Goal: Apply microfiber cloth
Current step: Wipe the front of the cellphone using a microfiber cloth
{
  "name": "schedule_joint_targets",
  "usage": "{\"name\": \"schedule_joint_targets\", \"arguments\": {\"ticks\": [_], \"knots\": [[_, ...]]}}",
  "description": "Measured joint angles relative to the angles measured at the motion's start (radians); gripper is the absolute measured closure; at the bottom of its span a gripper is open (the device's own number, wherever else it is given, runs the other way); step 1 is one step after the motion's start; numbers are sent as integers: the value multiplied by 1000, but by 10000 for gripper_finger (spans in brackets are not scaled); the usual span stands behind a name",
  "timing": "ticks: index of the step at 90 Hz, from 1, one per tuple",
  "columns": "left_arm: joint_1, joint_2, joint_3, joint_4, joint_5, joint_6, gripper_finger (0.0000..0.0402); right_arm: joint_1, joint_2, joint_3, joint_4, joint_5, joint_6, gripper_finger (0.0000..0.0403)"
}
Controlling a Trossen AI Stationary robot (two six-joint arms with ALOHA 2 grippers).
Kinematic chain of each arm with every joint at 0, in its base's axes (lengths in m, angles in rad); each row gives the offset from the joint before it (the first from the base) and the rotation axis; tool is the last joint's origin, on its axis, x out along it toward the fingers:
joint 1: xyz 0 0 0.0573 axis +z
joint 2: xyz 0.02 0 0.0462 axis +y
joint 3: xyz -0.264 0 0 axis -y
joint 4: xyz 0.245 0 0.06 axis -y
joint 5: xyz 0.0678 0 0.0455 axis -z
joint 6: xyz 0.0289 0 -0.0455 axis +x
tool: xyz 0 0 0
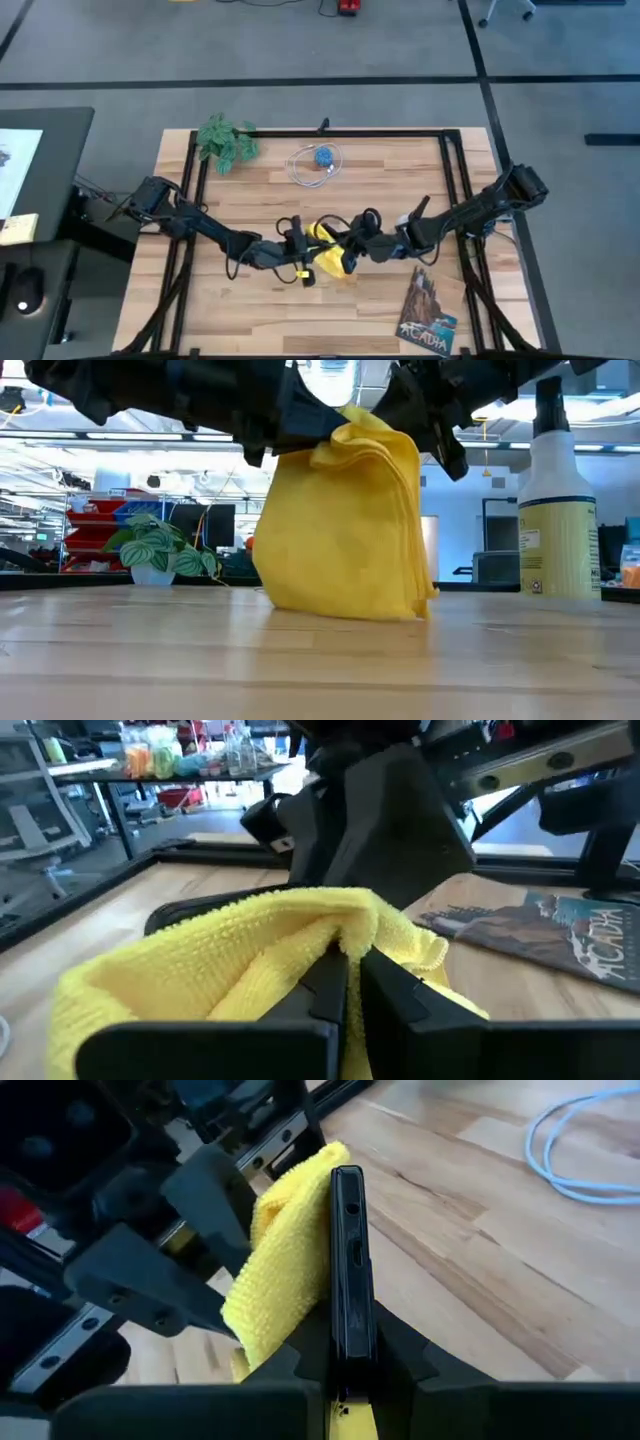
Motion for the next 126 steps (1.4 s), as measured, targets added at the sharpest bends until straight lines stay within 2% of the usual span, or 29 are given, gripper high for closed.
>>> {"name": "schedule_joint_targets", "arguments": {"ticks": [15, 34, 48, 69, 97, 126], "knots": [[-32, 1, 0, -62, -14, -59, 401, 2, -5, 0, 24, -28, -8, 381], [-63, 1, 0, -61, -30, -70, 401, 3, -19, 0, 47, -91, -42, 381], [-57, 0, -1, 0, -30, 11, 401, 8, -22, 1, 48, -119, -44, 381], [-39, -16, 28, -24, -6, 111, 401, 24, -25, 2, 48, -126, -52, 381], [-69, -16, 35, -221, -1, -80, 401, 24, -27, 24, 17, -159, -111, 381], [-112, -14, 34, -239, -116, -160, 401, 24, -45, 91, -59, -158, -137, 381]]}}
